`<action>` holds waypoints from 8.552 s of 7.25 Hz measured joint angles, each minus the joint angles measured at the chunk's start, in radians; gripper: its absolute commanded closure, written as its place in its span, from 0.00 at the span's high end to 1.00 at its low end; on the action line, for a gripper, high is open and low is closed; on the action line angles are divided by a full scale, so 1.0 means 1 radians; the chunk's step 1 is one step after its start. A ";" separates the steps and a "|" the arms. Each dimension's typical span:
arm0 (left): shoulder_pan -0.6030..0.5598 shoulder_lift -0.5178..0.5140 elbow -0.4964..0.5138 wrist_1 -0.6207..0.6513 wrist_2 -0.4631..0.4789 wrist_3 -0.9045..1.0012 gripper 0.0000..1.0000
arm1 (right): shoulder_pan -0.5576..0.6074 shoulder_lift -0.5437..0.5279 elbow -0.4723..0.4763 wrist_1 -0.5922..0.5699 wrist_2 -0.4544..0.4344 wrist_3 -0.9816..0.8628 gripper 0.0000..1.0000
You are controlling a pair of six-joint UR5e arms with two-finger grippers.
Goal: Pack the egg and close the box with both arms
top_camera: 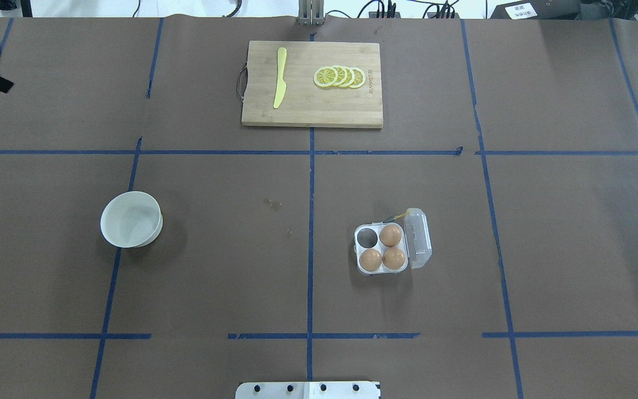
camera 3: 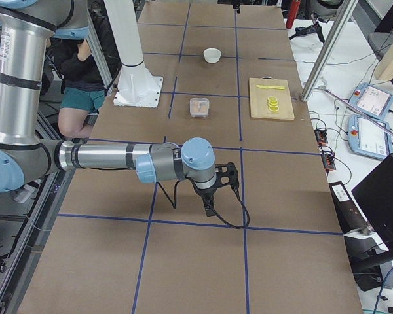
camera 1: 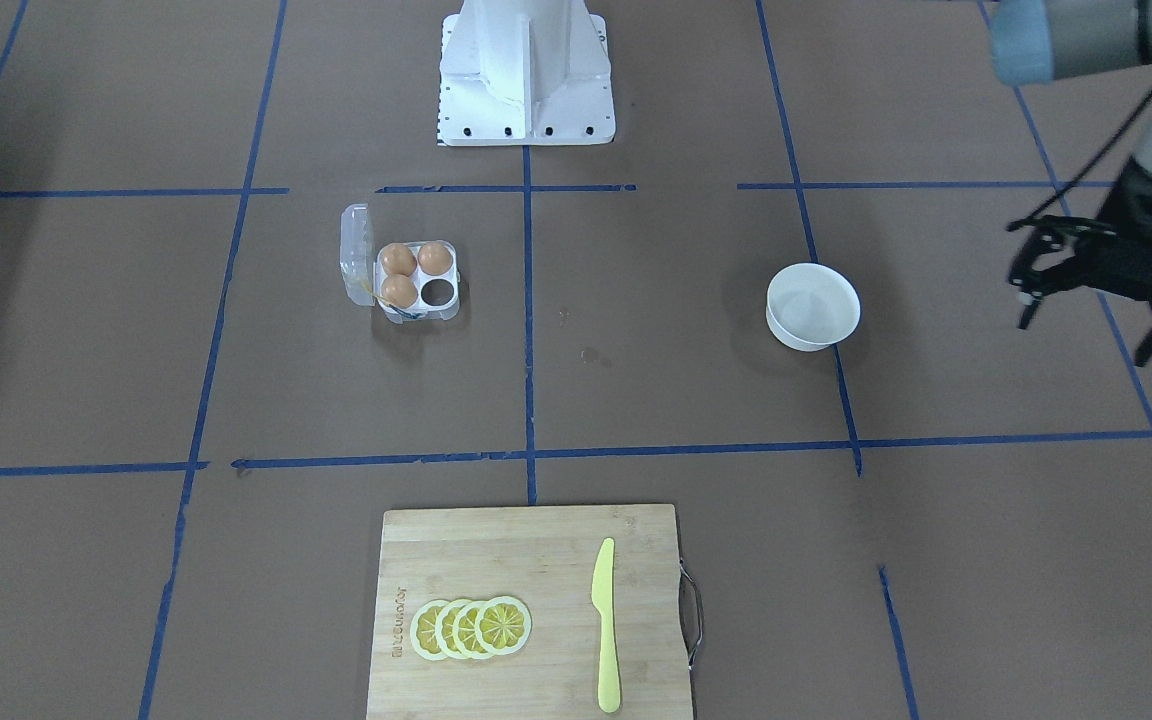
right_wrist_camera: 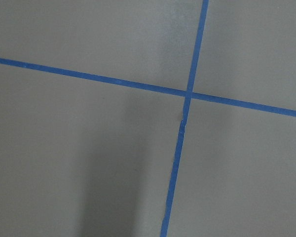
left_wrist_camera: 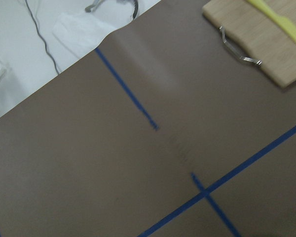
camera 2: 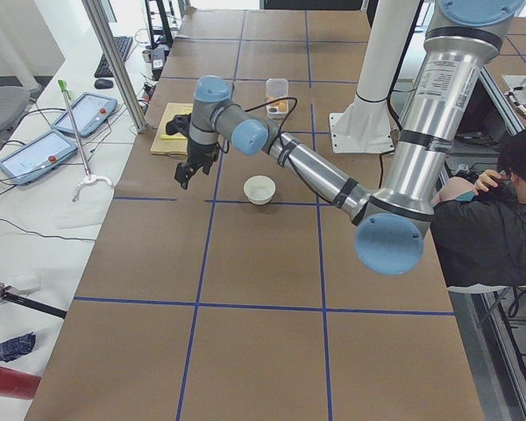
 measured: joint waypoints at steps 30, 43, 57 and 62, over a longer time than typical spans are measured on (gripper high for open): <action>-0.370 0.244 0.087 0.182 -0.183 0.190 1.00 | -0.822 0.440 0.097 0.026 -0.366 1.100 1.00; -0.327 0.330 0.153 0.038 -0.195 0.190 1.00 | 0.035 0.104 -0.207 -0.237 -0.134 -0.126 1.00; -0.309 0.328 0.178 0.034 -0.192 0.175 1.00 | 0.040 0.080 -0.203 -0.237 -0.060 -0.116 1.00; -0.309 0.328 0.176 0.032 -0.194 0.185 1.00 | 0.040 0.080 -0.199 -0.236 -0.061 -0.117 1.00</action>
